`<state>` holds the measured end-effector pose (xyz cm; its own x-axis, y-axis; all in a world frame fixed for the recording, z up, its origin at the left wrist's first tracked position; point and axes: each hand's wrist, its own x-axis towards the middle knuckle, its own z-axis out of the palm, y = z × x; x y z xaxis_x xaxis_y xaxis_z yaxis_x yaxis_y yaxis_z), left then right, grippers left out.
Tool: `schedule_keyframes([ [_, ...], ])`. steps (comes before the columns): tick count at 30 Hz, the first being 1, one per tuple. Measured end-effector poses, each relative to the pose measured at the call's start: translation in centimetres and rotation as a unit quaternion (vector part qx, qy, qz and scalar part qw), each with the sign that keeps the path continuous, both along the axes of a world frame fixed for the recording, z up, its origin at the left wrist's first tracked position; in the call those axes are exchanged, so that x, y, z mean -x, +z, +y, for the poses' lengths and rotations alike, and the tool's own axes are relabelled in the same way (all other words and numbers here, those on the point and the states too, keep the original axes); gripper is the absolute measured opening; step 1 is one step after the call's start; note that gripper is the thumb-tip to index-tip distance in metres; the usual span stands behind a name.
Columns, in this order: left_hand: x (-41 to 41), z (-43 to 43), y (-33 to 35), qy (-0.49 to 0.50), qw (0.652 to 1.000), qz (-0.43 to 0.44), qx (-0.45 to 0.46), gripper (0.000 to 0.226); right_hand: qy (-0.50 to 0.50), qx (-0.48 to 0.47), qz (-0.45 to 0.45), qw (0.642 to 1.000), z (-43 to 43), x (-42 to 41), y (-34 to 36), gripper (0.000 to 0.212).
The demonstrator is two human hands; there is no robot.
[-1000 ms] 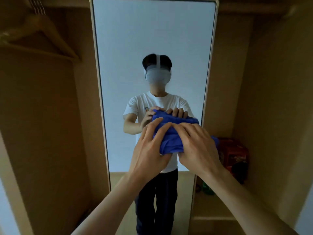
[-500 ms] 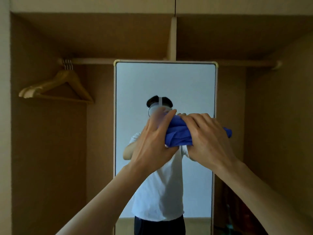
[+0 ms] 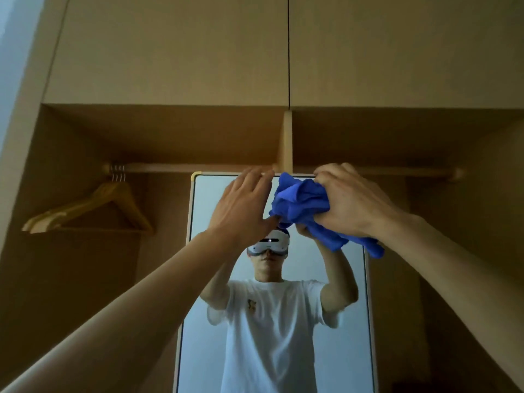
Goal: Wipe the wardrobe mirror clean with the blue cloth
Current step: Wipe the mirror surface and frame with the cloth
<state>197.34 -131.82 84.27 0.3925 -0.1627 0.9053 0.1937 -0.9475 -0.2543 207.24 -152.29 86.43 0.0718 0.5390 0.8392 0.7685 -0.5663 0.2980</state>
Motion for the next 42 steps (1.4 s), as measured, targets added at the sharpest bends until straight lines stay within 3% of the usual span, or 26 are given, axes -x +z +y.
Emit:
schedule_keyframes([
  [6, -1.6, 1.3, 2.0, 0.045, 0.998, 0.042, 0.015, 0.098, -0.008, 0.065, 0.071, 0.995, 0.2, -1.4, 2.6, 0.048],
  [10, -2.0, 1.7, 2.5, 0.052, 0.998, 0.037, 0.008, 0.092, 0.027, 0.073, 0.097, 0.992, 0.2, -1.4, 3.5, 0.021],
  [13, -2.0, 1.6, 2.6, 0.049, 0.998, 0.034, 0.023, 0.086, 0.033, 0.079, 0.107, 0.991, 0.3, -1.2, 3.4, 0.015],
  [35, 3.0, -2.5, 2.2, 0.013, 0.999, -0.008, 0.037, 0.082, 0.04, 0.076, 0.083, 0.993, -3.5, 4.2, 2.8, 0.021],
  [42, 4.1, -3.0, 2.5, 0.016, 0.999, 0.014, 0.041, 0.086, 0.044, 0.079, 0.098, 0.991, -4.0, 5.4, 2.7, 0.02],
])
